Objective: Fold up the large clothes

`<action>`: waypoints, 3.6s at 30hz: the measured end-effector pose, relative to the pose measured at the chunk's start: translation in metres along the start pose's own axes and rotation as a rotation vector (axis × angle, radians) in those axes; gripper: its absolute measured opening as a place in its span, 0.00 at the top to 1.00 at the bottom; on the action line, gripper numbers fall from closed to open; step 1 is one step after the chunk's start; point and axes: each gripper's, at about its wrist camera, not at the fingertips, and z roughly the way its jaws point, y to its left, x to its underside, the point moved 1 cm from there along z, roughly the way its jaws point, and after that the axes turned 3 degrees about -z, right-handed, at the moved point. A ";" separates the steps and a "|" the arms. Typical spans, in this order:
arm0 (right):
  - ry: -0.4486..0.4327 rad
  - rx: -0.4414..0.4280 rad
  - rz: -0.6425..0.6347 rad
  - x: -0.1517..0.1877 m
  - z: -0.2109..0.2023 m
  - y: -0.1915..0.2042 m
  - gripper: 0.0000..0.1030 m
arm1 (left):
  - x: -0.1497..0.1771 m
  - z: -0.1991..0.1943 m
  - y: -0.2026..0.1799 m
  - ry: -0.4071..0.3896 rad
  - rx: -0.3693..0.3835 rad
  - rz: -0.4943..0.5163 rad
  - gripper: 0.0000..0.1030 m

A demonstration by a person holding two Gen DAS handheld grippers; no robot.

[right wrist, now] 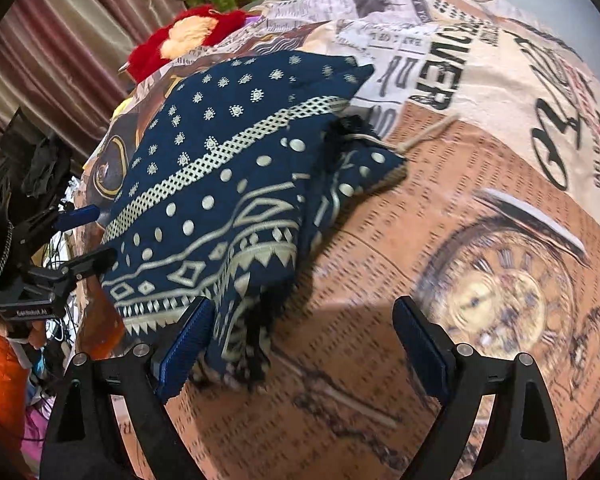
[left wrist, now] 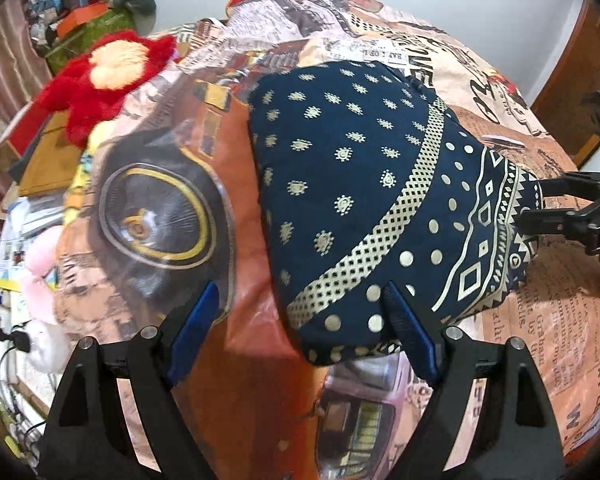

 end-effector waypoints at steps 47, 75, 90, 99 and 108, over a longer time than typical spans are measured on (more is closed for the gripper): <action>-1.068 0.189 -0.023 0.151 -0.328 0.168 0.00 | 0.089 -0.343 -0.119 -0.941 -0.093 -0.068 0.08; -1.013 0.221 0.001 0.157 -0.313 0.165 0.00 | 0.092 -0.325 -0.124 -0.895 -0.074 -0.065 0.02; -1.004 0.231 0.010 0.157 -0.311 0.161 0.00 | 0.090 -0.320 -0.123 -0.883 -0.068 -0.062 0.01; -1.003 0.234 0.008 0.156 -0.310 0.160 0.00 | 0.086 -0.316 -0.121 -0.871 -0.053 -0.065 0.01; -1.009 0.237 0.012 0.157 -0.309 0.158 0.00 | 0.086 -0.315 -0.121 -0.866 -0.037 -0.059 0.01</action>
